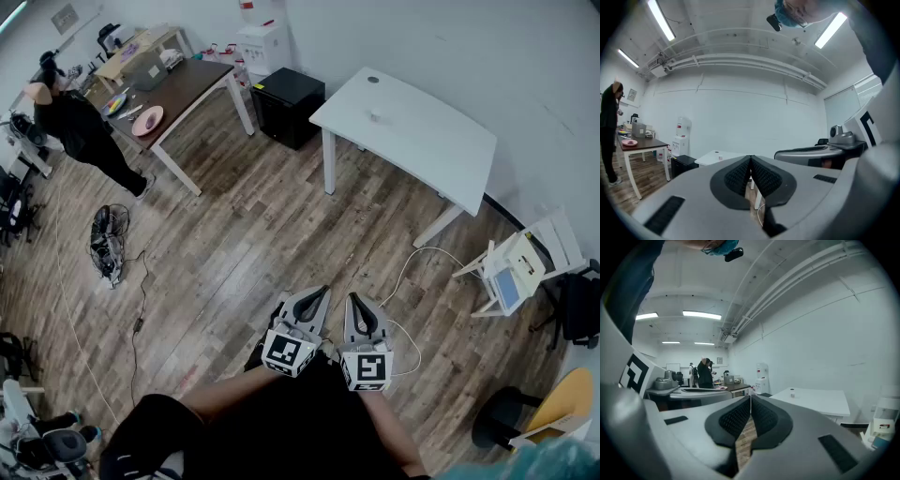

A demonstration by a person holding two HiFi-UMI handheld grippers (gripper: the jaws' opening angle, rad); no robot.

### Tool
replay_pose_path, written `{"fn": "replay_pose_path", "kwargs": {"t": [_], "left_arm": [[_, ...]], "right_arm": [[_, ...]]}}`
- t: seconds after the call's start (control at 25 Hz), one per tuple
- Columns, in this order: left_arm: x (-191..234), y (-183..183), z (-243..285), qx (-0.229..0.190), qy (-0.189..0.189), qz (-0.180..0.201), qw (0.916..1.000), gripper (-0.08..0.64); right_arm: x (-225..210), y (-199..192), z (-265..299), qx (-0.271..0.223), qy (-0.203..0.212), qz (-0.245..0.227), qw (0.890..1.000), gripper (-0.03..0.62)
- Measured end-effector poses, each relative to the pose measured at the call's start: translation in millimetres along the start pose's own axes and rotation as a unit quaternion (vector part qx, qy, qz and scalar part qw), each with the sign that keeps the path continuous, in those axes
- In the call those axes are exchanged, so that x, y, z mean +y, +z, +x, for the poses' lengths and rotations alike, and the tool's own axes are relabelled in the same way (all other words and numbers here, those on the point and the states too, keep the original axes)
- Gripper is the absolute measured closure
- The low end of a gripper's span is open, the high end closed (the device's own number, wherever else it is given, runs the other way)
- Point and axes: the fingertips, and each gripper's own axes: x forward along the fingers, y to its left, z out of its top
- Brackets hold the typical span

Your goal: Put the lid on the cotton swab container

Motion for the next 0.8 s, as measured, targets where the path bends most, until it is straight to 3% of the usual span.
{"fn": "replay_pose_path", "kwargs": {"t": [0.36,0.8], "left_arm": [[9.6,-8.5,23.9,-0.002,-0.021,-0.014,0.9997,0.548],[68.1,-5.5,134.8,-0.009,-0.03,-0.026,0.9992,0.548]], "right_arm": [[-26.5,0.3,11.9,-0.035,-0.012,0.03,0.999,0.557],[-89.4,-6.4,109.4,0.015,-0.028,0.017,0.999,0.557]]}}
